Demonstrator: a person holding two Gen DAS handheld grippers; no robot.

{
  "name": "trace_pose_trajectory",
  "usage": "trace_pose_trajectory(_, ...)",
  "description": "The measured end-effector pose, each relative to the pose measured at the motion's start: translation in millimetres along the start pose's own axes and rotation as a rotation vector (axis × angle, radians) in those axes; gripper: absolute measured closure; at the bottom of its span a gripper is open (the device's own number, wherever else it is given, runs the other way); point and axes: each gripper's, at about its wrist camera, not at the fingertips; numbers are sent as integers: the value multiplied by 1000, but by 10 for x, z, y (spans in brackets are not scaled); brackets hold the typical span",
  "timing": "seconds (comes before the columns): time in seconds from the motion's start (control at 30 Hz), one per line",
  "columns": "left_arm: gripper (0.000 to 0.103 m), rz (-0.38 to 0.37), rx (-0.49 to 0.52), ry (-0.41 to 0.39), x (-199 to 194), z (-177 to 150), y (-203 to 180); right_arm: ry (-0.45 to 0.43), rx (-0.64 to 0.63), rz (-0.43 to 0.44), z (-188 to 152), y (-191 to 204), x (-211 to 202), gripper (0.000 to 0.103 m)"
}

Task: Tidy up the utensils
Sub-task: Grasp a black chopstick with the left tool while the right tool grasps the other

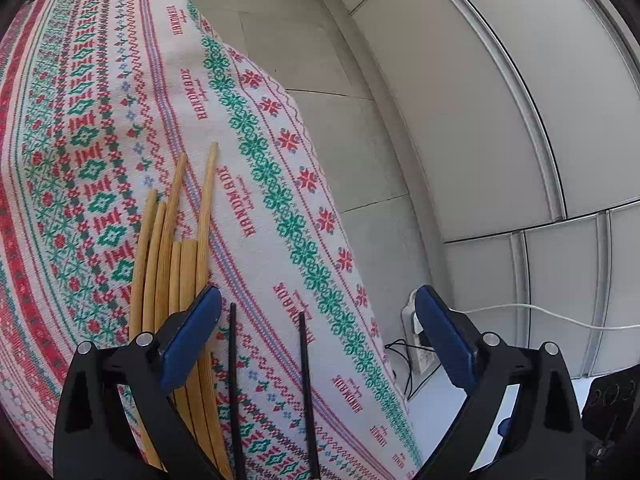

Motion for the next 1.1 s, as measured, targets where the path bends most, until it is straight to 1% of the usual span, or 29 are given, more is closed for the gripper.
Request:
trace_pose_trajectory(0.07,11,22,25,16,-22,-56,-25,0,-1,-1,2,2,0,7)
trace_pose_trajectory(0.1,19,46,48,19,-23,-81,-46,0,-3,-2,2,7,-2,7)
trace_pose_trajectory(0.13,33,101,83,21,-16,-103,-94,-2,-3,-5,1,7,-2,7)
trace_pose_trajectory(0.17,43,177,115,25,-1,-127,-138,-3,-2,-7,2,2,1,7)
trace_pose_trajectory(0.2,63,283,156,33,28,-147,-213,-5,-1,-10,9,-2,2,7)
trace_pose_trajectory(0.23,76,352,189,39,61,-189,-275,-8,0,-14,13,-8,1,7)
trace_pose_trajectory(0.27,80,408,221,40,94,-231,-338,-13,-1,-20,20,-14,0,7)
trace_pose_trajectory(0.3,81,438,242,34,117,-263,-382,-14,-3,-25,20,-18,5,7)
trace_pose_trajectory(0.4,82,493,284,3,183,-395,-493,-7,-5,-40,22,-28,58,7)
trace_pose_trajectory(0.43,86,510,302,-8,188,-490,-528,-5,-7,-49,18,-28,87,7)
trace_pose_trajectory(0.47,91,510,310,-15,204,-533,-562,-3,-11,-60,14,-23,118,7)
trace_pose_trajectory(0.5,100,504,314,-22,202,-574,-579,-2,-18,-73,12,-12,164,7)
trace_pose_trajectory(0.53,100,515,322,-39,210,-619,-609,0,-26,-85,13,3,212,7)
trace_pose_trajectory(0.6,100,489,320,-68,185,-703,-578,-2,-39,-114,20,25,328,7)
trace_pose_trajectory(0.7,100,464,301,-110,-52,-894,-540,-6,-50,-152,25,46,515,7)
trace_pose_trajectory(0.77,100,425,300,-160,-405,-1086,-557,9,-90,-162,-7,133,648,7)
trace_pose_trajectory(0.83,100,403,321,-204,-754,-1285,-597,2,-178,-184,-77,315,770,7)
trace_pose_trajectory(0.9,100,399,329,-243,-1143,-1489,-576,-24,-300,-231,-177,549,893,7)
trace_pose_trajectory(0.93,100,397,327,-260,-1353,-1612,-497,-32,-360,-257,-233,650,967,7)
trace_pose_trajectory(1.0,100,411,329,-309,-1717,-1731,-416,-27,-455,-312,-330,798,1157,7)
trace_pose_trajectory(1.03,100,424,330,-342,-1895,-1857,-395,-20,-479,-331,-368,841,1249,8)
trace_pose_trajectory(1.07,100,430,328,-366,-2060,-1886,-374,-14,-497,-346,-397,871,1334,9)
trace_pose_trajectory(1.1,100,434,324,-390,-2185,-1953,-345,-7,-518,-363,-427,898,1429,14)
Point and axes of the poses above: each gripper's, at about its wrist camera, not at the fingertips, and x roughly the way its jaws point, y to its left, z to its top, and after that the axes turned 7 degrees about -y, right-handed
